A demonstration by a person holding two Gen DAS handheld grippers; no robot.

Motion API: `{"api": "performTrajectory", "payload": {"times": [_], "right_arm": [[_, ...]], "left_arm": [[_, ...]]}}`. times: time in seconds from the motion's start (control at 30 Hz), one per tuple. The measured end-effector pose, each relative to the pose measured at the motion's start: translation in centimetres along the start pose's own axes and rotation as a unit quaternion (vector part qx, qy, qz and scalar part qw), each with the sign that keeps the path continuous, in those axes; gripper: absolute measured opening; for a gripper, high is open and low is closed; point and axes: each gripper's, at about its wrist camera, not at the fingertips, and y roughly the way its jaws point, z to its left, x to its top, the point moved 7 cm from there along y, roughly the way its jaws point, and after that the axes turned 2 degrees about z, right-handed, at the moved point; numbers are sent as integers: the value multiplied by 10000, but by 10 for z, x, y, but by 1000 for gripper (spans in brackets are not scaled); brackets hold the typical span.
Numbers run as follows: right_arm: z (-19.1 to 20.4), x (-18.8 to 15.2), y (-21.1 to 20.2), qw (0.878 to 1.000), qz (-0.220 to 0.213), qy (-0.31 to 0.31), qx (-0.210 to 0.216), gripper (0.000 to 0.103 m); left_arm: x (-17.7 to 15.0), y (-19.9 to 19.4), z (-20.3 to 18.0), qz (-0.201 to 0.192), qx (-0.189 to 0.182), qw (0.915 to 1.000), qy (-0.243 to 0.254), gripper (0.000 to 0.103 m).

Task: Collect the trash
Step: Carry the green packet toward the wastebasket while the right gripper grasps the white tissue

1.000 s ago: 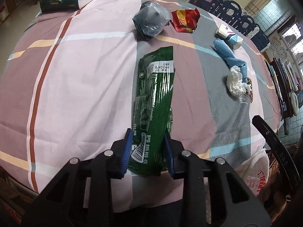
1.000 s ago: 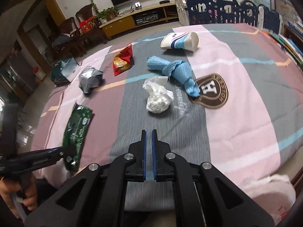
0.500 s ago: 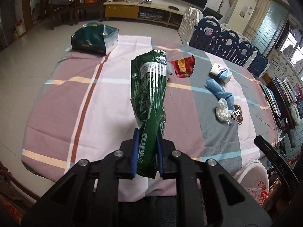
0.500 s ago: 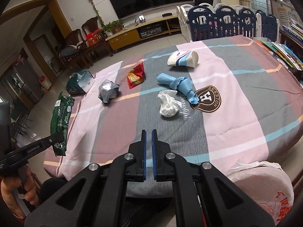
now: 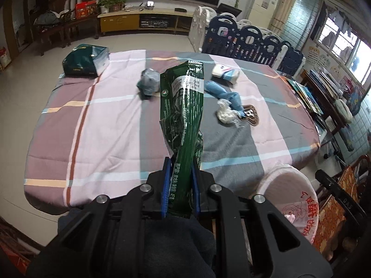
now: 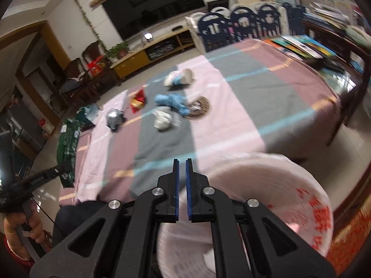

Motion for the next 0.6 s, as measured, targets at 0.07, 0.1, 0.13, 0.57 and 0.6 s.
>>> {"api": "performTrajectory", "payload": {"times": [0.07,0.1,0.13,0.57,0.6], "right_arm": [[-28,-20,-4,9993,199,137,-288,6],[-37,-29,-5,9986,314,191,-381,6],[-49,-43,-2,9970,505,249,-533,6],[-104,-86,-4,9839,895,1417,-615,63],[-105,-80,-11,9852,739,1399,-664,63]], "left_arm": [[-8,1,-24,74,-154,9996,229,17],[-13,1,-37,109,-214,9990,372,17],[-18,2,-47,151,-276,9984,475,17],[-69,30,-125,991,-1166,9815,1153,17],[-71,33,-129,1044,-1222,9799,1178,17]]}}
